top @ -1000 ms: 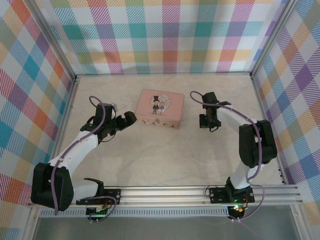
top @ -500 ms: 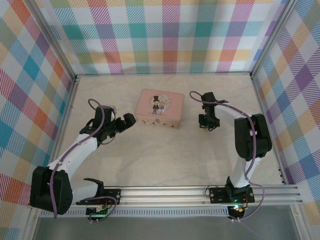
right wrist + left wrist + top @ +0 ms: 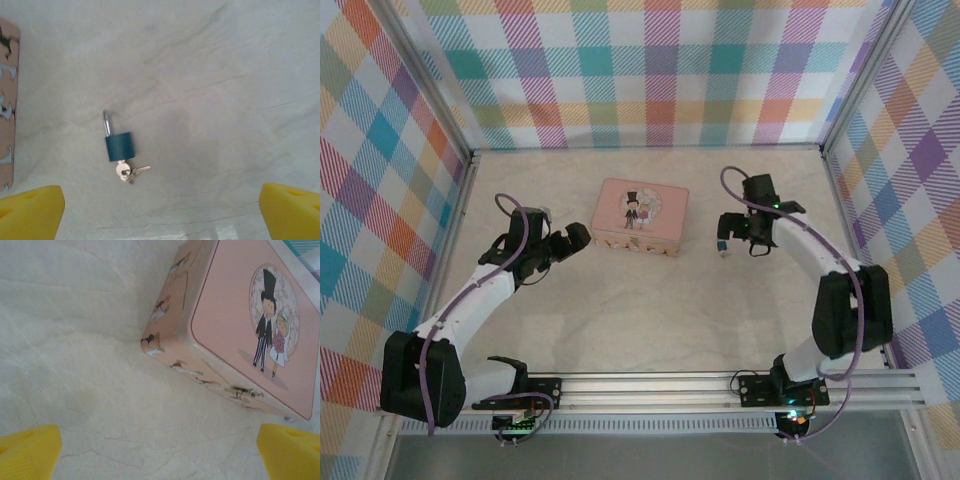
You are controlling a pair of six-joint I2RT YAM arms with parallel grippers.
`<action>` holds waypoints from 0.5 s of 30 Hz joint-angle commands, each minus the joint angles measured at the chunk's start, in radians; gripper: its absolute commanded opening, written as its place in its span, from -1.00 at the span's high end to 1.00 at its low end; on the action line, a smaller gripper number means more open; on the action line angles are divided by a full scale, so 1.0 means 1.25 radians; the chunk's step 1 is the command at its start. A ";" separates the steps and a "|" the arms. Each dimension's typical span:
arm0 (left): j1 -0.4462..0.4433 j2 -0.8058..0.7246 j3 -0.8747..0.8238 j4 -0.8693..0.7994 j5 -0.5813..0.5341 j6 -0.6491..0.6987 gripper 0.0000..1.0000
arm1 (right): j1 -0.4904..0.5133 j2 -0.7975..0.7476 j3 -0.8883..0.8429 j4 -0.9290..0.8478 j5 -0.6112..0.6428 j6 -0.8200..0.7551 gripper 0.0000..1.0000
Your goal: Unlock a padlock with a key
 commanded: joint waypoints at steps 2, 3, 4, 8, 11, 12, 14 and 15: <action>0.012 0.015 0.079 -0.051 -0.113 0.052 -1.00 | -0.020 -0.040 -0.030 0.061 0.088 0.030 -1.00; 0.012 0.016 0.093 -0.057 -0.144 0.074 -1.00 | -0.022 -0.051 -0.041 0.085 0.116 0.030 -0.99; 0.012 0.016 0.103 -0.058 -0.169 0.097 -1.00 | -0.025 -0.060 -0.051 0.105 0.139 0.030 -0.99; 0.018 0.018 0.133 -0.066 -0.315 0.190 -1.00 | -0.037 -0.131 -0.153 0.282 0.198 -0.008 -0.99; 0.021 0.016 0.085 0.033 -0.411 0.300 -1.00 | -0.042 -0.188 -0.274 0.477 0.222 -0.080 -0.99; 0.024 0.014 0.057 0.079 -0.445 0.325 -1.00 | -0.046 -0.201 -0.315 0.541 0.223 -0.094 -1.00; 0.043 0.009 0.015 0.152 -0.453 0.367 -1.00 | -0.053 -0.214 -0.382 0.649 0.215 -0.113 -0.99; 0.054 0.014 -0.006 0.189 -0.457 0.376 -1.00 | -0.056 -0.208 -0.408 0.692 0.210 -0.119 -1.00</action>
